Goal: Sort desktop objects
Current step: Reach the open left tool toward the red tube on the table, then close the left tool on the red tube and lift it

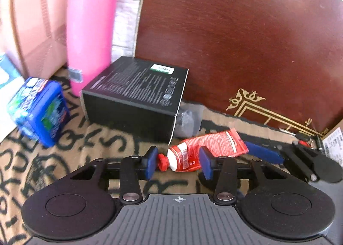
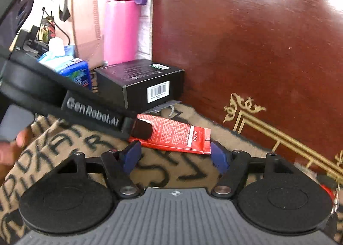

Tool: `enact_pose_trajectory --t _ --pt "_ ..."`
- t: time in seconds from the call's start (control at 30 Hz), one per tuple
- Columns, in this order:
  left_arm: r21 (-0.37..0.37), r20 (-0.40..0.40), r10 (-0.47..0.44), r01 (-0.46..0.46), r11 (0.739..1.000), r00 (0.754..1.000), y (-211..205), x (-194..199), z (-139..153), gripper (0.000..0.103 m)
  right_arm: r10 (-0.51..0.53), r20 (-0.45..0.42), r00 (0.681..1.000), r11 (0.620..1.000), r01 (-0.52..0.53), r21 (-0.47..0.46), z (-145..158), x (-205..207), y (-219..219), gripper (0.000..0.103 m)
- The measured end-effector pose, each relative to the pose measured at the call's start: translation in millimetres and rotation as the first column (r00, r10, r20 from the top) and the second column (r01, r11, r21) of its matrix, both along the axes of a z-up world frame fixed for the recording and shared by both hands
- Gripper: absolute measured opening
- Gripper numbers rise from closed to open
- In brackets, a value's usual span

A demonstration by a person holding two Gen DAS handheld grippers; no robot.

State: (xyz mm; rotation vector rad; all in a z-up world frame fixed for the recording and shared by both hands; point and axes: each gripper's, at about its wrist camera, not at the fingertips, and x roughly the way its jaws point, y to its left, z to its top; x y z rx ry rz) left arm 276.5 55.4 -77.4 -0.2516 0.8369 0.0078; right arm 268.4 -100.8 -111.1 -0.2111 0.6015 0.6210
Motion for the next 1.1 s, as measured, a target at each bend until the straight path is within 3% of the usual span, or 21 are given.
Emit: enact_pose_trajectory --t 0.23,0.37,0.53,0.73,0.97,1.1 --pt "0.020 -0.030 -0.097 0.098 0.995 0.995 -8 -54 2 0.044 0.001 0.024 1.000 1.000 0.000 -0.019 0 -64 -4 0.075" --pt "0.015 -0.053 -0.156 0.157 0.988 0.986 -16 -90 2 0.049 -0.028 0.020 0.999 1.000 0.029 -0.012 2 -106 -16 0.075" --pt "-0.006 -0.068 -0.225 0.226 0.974 0.972 -43 -135 1 0.049 -0.072 0.018 0.997 0.997 0.072 -0.037 7 -151 -34 0.076" --pt "-0.025 -0.078 -0.338 0.337 0.941 0.938 -82 -186 -1 0.050 -0.137 0.019 0.990 0.988 0.138 -0.068 10 -217 -65 0.083" --pt "-0.034 -0.060 -0.470 0.469 0.883 0.880 -118 -231 -1 0.061 -0.224 0.000 0.975 0.973 0.224 -0.050 7 -269 -94 0.090" --pt "-0.043 -0.027 -0.439 0.438 0.898 0.898 -114 -238 8 0.076 -0.263 -0.022 0.965 0.965 0.262 -0.005 8 -288 -103 0.093"
